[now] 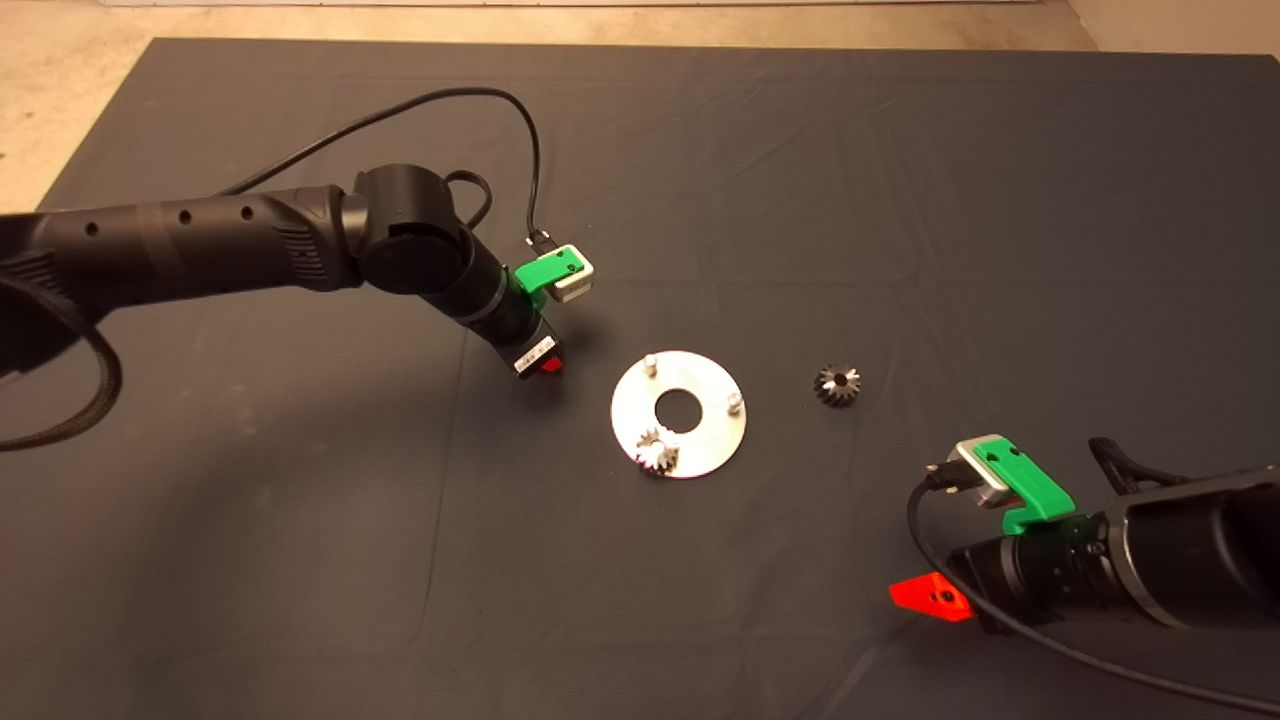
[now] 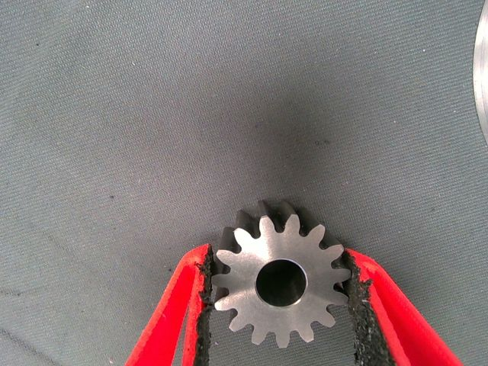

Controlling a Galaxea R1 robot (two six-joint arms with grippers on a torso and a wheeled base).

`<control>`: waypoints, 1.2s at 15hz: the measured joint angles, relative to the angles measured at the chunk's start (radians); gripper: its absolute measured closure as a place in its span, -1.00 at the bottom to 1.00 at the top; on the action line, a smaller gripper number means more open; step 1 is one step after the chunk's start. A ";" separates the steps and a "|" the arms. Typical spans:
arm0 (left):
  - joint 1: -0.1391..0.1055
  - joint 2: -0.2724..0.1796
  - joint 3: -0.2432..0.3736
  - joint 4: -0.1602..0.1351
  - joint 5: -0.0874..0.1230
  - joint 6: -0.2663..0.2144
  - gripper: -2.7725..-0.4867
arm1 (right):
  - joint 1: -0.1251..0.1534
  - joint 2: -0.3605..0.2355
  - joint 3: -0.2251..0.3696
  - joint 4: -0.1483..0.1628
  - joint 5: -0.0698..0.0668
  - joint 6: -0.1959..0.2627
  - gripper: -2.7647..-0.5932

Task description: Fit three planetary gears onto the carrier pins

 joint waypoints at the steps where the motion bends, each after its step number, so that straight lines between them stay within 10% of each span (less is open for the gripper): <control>1: 0.000 0.000 0.000 0.000 0.000 0.000 0.58 | 0.000 0.000 0.000 0.000 0.000 0.000 -0.99; 12: 0.000 0.002 -0.003 0.000 -0.001 0.005 0.82 | 0.002 0.000 0.000 0.003 0.000 0.000 -0.99; 18: -0.011 0.017 -0.062 -0.063 -0.014 0.077 0.85 | 0.002 0.000 0.000 0.004 0.000 -0.014 -0.99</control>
